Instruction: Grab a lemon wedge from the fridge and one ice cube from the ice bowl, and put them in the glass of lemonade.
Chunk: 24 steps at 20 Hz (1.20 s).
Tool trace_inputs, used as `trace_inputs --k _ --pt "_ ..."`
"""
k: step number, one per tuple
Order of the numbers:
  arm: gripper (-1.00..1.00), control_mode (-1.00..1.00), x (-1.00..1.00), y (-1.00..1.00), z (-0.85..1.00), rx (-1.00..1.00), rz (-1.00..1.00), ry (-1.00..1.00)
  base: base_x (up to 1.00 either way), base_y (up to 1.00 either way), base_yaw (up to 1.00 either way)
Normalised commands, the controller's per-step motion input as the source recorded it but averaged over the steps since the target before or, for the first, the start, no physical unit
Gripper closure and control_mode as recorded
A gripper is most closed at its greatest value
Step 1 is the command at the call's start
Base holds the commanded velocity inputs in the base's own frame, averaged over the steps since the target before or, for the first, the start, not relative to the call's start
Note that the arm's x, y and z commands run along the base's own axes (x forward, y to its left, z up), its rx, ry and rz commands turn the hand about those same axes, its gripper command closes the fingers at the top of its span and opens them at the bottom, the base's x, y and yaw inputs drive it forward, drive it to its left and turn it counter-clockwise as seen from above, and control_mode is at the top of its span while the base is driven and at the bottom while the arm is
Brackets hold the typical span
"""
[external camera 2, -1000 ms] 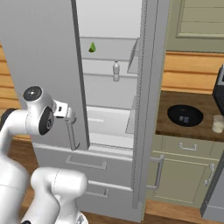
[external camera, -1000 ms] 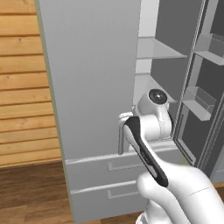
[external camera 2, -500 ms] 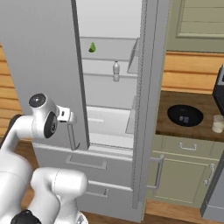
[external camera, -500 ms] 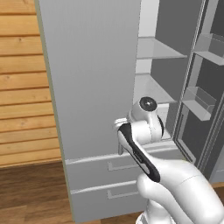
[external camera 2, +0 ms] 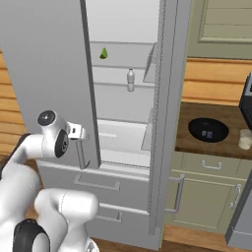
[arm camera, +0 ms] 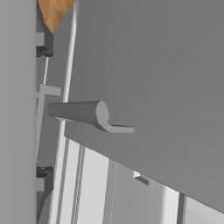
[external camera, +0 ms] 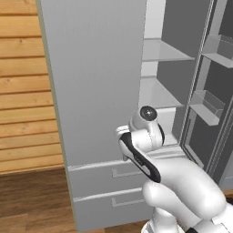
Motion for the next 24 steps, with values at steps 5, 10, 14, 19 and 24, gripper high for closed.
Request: trace_inputs --k 5,10,14,19,24 --pt "-1.0 -1.0 0.25 0.0 -0.31 0.0 0.0 0.0 0.0 0.0 0.0" --pt "-1.0 -1.0 0.25 0.0 -0.2 0.0 0.0 0.0 0.0 0.0 0.0" --pt "-1.0 -1.0 0.3 0.0 -0.14 0.0 0.0 0.0 0.0 0.0 0.0" --pt "-1.0 -1.0 0.25 0.03 -0.12 0.0 0.0 0.0 0.0 0.0 0.0" --pt "-1.0 -1.0 0.23 0.08 -0.15 0.0 0.0 0.0 0.0 0.0 0.0"
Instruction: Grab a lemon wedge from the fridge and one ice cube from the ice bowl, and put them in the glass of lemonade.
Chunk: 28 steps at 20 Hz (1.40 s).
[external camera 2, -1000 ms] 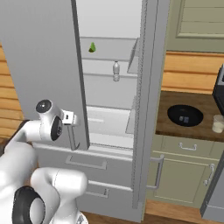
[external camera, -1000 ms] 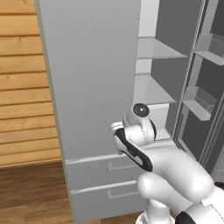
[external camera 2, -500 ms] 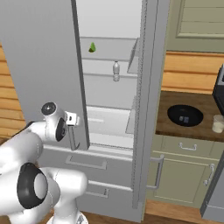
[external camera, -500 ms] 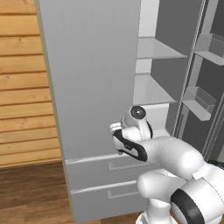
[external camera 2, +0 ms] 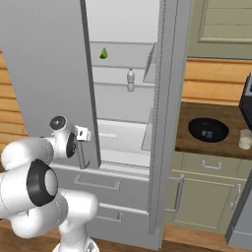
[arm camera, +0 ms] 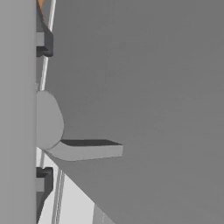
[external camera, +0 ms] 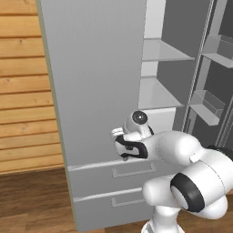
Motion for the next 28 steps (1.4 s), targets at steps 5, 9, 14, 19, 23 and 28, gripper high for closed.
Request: trace_inputs --k 5,9,14,19,23,28 --pt "-1.0 -1.0 0.25 0.07 -0.18 0.0 0.0 0.0 0.0 0.0 0.0" --pt "1.0 -1.0 0.19 0.11 -0.03 0.0 0.0 0.0 0.0 0.0 0.0" --pt "1.0 -1.0 0.2 0.13 0.0 0.0 0.0 0.0 0.0 0.0 0.0" --pt "1.0 -1.0 0.14 0.05 0.12 -0.01 0.0 0.11 0.0 0.0 0.0" --pt "1.0 -1.0 0.0 0.0 0.22 -0.01 0.0 0.17 0.0 0.0 0.0" --pt "1.0 -1.0 -0.23 0.04 0.14 0.0 0.02 0.1 0.0 0.0 0.0"
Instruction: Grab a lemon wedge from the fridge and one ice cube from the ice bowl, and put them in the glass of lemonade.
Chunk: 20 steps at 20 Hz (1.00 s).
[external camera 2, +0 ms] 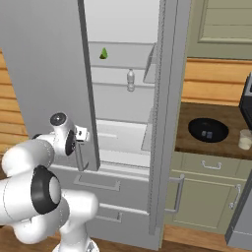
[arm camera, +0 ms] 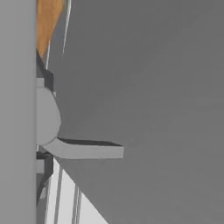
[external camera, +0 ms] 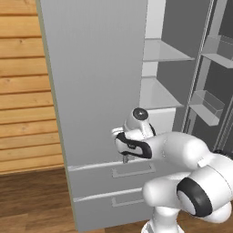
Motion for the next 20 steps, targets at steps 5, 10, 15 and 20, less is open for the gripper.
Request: trace_inputs --k 5,10,15,20 --pt "1.0 -1.0 -0.73 0.21 0.14 0.0 0.09 -0.03 0.0 0.0 0.0" --pt "1.0 -1.0 -0.97 0.3 0.15 -0.01 0.09 -0.14 0.0 0.0 0.0" --pt "1.0 -1.0 -0.99 0.4 0.51 -0.08 0.09 -0.05 0.0 0.0 0.0" --pt "1.0 -1.0 -0.89 0.05 0.89 -0.1 0.07 0.0 0.0 0.0 0.0"
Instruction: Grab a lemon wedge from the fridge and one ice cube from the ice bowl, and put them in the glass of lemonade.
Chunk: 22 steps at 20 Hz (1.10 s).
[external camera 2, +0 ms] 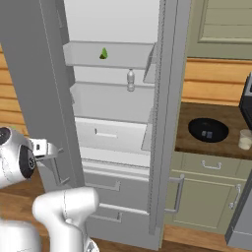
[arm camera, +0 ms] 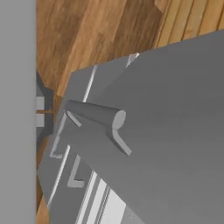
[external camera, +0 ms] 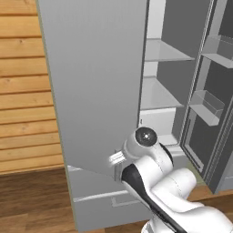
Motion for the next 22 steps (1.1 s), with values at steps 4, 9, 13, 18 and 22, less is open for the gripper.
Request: trace_inputs --k 4,9,13,18,22 --pt "1.0 -1.0 -0.57 -0.29 0.97 -0.01 0.0 0.0 0.0 0.0 0.0" --pt "1.0 -1.0 -0.22 -0.57 0.99 0.0 -0.01 0.0 0.0 0.0 0.0" --pt "1.0 -1.0 0.0 -0.83 0.79 0.08 -0.08 0.0 0.0 0.0 0.0" --pt "1.0 -1.0 0.1 -0.89 0.67 0.15 -0.06 0.0 0.0 0.0 0.0" --pt "1.0 -1.0 0.68 -0.34 0.03 0.29 0.07 0.0 0.0 0.0 0.0"
